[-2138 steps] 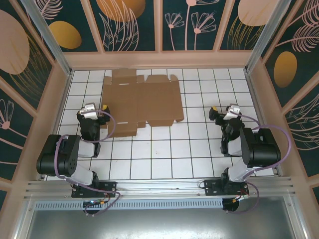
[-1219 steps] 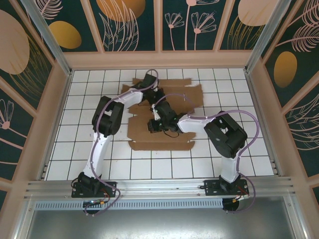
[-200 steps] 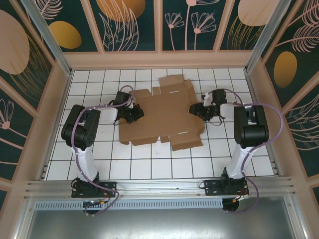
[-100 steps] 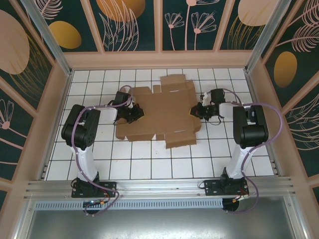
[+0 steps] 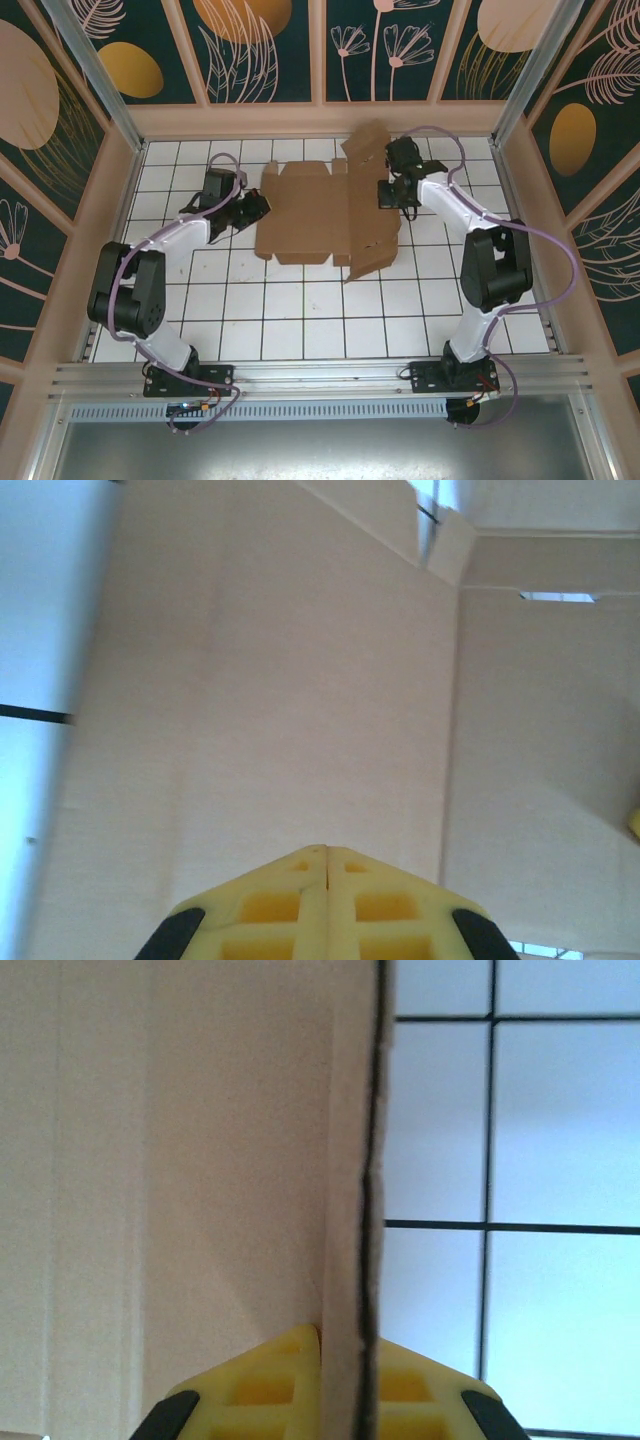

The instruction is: Fold the paper box

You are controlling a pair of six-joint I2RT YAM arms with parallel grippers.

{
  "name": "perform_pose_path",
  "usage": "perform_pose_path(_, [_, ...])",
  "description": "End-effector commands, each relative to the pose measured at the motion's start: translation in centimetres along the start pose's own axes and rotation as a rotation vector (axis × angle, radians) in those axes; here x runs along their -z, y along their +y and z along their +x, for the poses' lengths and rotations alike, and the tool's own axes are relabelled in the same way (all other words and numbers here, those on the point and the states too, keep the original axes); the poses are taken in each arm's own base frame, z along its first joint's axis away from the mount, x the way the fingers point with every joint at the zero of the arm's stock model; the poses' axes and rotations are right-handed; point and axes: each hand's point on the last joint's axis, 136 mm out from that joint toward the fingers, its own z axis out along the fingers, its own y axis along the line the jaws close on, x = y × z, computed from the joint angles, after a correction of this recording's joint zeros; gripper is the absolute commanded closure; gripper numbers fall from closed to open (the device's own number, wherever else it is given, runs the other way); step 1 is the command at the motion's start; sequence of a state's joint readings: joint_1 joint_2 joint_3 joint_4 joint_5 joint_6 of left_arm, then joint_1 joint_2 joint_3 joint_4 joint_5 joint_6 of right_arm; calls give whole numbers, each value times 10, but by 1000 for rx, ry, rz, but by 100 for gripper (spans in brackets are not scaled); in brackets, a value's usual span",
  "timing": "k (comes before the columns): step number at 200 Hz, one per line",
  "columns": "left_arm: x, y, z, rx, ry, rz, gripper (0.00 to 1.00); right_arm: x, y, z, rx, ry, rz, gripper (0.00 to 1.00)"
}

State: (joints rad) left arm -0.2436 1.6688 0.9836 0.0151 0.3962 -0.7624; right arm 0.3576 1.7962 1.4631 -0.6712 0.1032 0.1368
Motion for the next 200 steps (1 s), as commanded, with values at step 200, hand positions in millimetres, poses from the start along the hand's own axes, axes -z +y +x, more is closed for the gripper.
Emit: perform_pose_path(200, [-48, 50, 72, 153, 234, -4, 100, -51, 203, 57, 561, 111, 175, 90])
